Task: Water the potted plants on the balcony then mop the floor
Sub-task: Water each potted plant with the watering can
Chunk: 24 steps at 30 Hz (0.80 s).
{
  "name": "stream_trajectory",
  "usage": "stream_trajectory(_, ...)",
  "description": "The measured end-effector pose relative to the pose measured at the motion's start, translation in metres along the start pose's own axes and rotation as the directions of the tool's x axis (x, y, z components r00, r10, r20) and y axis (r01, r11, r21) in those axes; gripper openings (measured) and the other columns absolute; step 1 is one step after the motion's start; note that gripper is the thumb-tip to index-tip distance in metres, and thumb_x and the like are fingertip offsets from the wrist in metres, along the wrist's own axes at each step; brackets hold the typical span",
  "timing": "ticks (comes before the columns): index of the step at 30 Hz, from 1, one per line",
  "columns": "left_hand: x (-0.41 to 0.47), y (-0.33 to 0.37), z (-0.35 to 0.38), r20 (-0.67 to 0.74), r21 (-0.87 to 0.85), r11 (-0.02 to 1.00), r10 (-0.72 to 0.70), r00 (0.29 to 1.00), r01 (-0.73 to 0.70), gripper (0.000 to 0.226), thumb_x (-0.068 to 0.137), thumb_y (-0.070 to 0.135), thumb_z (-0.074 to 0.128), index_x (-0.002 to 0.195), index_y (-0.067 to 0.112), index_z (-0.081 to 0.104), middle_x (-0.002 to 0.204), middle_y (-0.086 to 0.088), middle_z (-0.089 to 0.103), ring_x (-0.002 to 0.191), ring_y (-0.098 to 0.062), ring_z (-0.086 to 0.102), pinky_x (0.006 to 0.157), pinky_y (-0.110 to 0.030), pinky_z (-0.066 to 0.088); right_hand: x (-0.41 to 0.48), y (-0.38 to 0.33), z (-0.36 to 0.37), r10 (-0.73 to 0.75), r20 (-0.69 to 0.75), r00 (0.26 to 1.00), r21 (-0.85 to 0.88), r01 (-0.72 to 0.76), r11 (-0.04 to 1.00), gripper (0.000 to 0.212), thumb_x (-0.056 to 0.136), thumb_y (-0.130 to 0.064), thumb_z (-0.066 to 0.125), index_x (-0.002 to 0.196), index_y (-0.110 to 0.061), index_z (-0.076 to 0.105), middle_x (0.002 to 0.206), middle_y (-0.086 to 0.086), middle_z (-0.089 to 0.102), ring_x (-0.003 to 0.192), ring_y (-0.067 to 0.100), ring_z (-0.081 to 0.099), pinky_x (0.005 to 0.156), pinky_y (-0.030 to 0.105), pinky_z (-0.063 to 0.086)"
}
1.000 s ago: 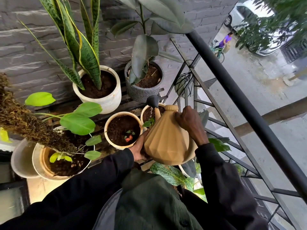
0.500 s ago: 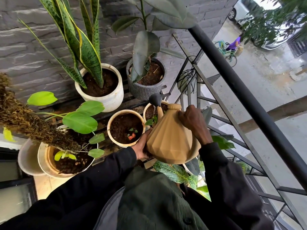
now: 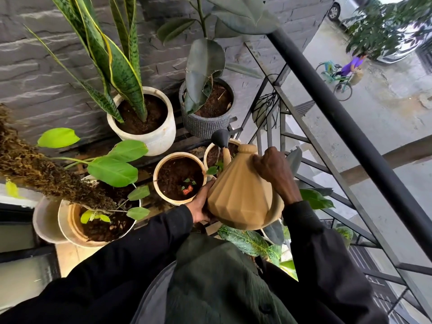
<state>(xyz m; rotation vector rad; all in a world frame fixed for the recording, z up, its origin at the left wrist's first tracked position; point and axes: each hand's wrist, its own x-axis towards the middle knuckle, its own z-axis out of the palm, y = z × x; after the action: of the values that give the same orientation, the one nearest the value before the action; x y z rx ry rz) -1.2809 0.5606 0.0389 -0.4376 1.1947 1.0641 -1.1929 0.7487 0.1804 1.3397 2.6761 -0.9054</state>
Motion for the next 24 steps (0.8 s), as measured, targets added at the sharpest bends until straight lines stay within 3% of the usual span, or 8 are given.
stream_trajectory(3, 0.0, 0.001, 0.004, -0.009, 0.017, 1.0, 0.02, 1.0, -0.019, 0.066, 0.087, 0.076, 0.052, 0.115, 0.019, 0.07, 0.124, -0.017, 0.068, 0.123, -0.036, 0.058, 0.113, -0.052, 0.041, -0.001, 0.001, -0.003, -0.007, -0.017, 1.0, -0.022, 0.006, 1.0, 0.043, 0.102, -0.024, 0.061, 0.065, -0.016, 0.041, 0.058, 0.0, 0.042, 0.05, 0.015, 0.036, 0.047, 0.03, 0.024)
stream_trajectory(8, 0.001, 0.001, 0.006, -0.027, 0.022, 0.999, 0.041, 0.999, -0.04, 0.077, 0.081, 0.081, 0.056, 0.125, 0.02, 0.071, 0.128, -0.019, 0.07, 0.125, -0.037, 0.06, 0.112, -0.054, 0.041, -0.003, 0.012, 0.001, -0.001, -0.024, 1.0, 0.012, 0.001, 1.0, 0.044, 0.102, -0.029, 0.061, 0.065, -0.018, 0.039, 0.06, -0.002, 0.039, 0.052, 0.016, 0.034, 0.049, 0.029, 0.023)
stream_trajectory(12, -0.002, 0.001, 0.01, -0.037, 0.027, 0.998, 0.057, 0.998, -0.056, 0.073, 0.086, 0.077, 0.054, 0.125, 0.018, 0.069, 0.126, -0.018, 0.07, 0.118, -0.034, 0.063, 0.099, -0.045, 0.049, -0.005, 0.027, 0.008, -0.014, -0.069, 0.997, 0.06, 0.018, 0.998, 0.046, 0.101, -0.031, 0.062, 0.063, -0.02, 0.037, 0.059, -0.004, 0.036, 0.052, 0.013, 0.031, 0.051, 0.027, 0.023)
stream_trajectory(15, -0.002, -0.001, 0.01, -0.059, 0.057, 0.996, 0.075, 0.995, -0.072, 0.076, 0.082, 0.079, 0.057, 0.128, 0.02, 0.068, 0.127, -0.018, 0.07, 0.123, -0.036, 0.061, 0.108, -0.051, 0.046, -0.009, 0.042, 0.015, -0.046, -0.102, 0.994, 0.112, 0.058, 0.992, 0.043, 0.102, -0.037, 0.06, 0.068, -0.014, 0.045, 0.059, -0.002, 0.037, 0.052, 0.016, 0.032, 0.054, 0.028, 0.03)
stream_trajectory(20, -0.002, -0.006, 0.014, -0.102, 0.069, 0.995, 0.082, 0.991, -0.075, 0.082, 0.073, 0.083, 0.062, 0.127, 0.022, 0.069, 0.124, -0.016, 0.072, 0.122, -0.036, 0.062, 0.108, -0.054, 0.046, -0.021, 0.056, 0.014, -0.077, -0.123, 0.99, 0.194, 0.1, 0.976, 0.049, 0.099, -0.047, 0.057, 0.07, -0.008, 0.049, 0.061, 0.001, 0.037, 0.055, 0.017, 0.033, 0.055, 0.027, 0.028)
stream_trajectory(24, -0.01, -0.009, 0.022, -0.108, 0.067, 0.995, 0.086, 0.99, -0.079, 0.075, 0.079, 0.08, 0.059, 0.124, 0.021, 0.07, 0.122, -0.015, 0.071, 0.121, -0.034, 0.06, 0.099, -0.046, 0.048, -0.03, 0.048, 0.003, -0.09, -0.117, 0.989, 0.201, 0.112, 0.973, 0.048, 0.101, -0.026, 0.065, 0.06, -0.014, 0.042, 0.051, -0.003, 0.03, 0.048, 0.014, 0.025, 0.05, 0.026, 0.023)
